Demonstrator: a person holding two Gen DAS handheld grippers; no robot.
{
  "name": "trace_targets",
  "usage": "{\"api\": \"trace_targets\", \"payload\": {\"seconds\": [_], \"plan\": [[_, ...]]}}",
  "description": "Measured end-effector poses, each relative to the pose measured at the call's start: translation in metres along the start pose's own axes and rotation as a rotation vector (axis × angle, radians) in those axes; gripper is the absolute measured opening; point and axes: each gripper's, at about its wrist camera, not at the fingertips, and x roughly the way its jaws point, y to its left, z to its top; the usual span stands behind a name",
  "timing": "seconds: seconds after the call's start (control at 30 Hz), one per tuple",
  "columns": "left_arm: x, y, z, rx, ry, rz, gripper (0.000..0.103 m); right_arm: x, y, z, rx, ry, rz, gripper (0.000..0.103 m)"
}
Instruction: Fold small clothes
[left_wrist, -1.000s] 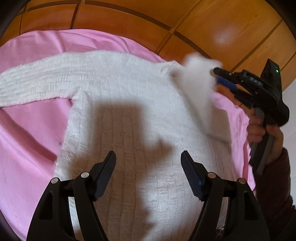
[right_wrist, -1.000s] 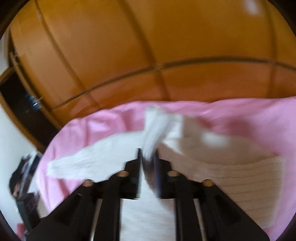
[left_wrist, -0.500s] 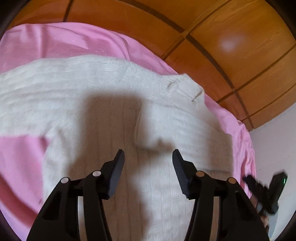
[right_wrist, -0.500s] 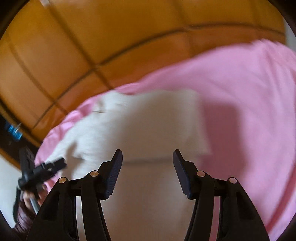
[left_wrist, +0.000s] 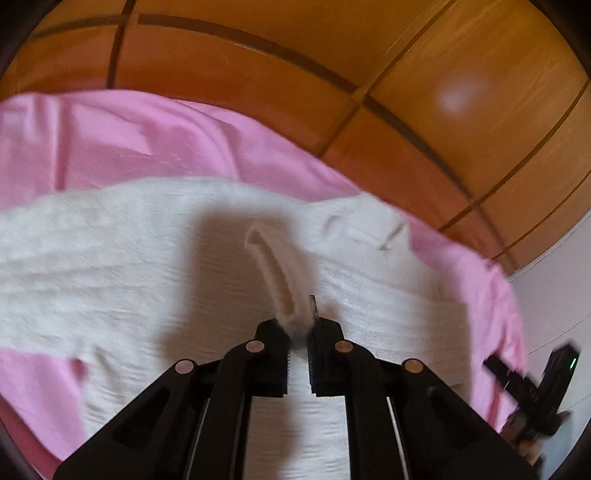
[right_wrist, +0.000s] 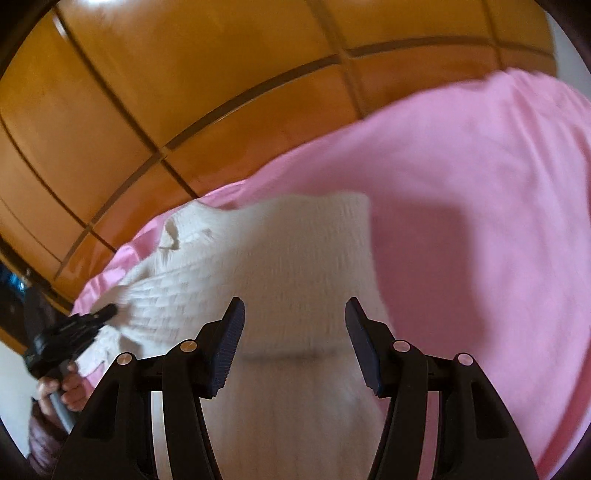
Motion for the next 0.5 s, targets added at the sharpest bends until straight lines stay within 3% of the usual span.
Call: {"api": "trace_targets", "payload": {"seconds": [0.07, 0.17, 0.23, 0.37, 0.5], "plan": [[0.009, 0.006, -0.002, 0.008, 0.018, 0.05, 0.007, 0.028, 0.013, 0.01, -0.043, 0.02, -0.038, 0.056], [0.026, 0.018, -0.009, 0.021, 0.058, 0.148, 0.021, 0.07, 0.017, 0.014, -0.07, 0.082, -0.109, 0.056], [0.027, 0.024, -0.013, 0.016, 0.049, 0.138, 0.024, 0.092, 0.016, 0.007, -0.086, 0.11, -0.161, 0.059], [0.003, 0.041, -0.016, -0.034, -0.003, 0.121, 0.053, 0.095, 0.028, -0.01, -0.171, 0.005, -0.234, 0.062], [-0.031, 0.076, -0.022, -0.153, -0.039, 0.097, 0.053, 0.095, 0.028, -0.012, -0.185, -0.007, -0.252, 0.066]]}}
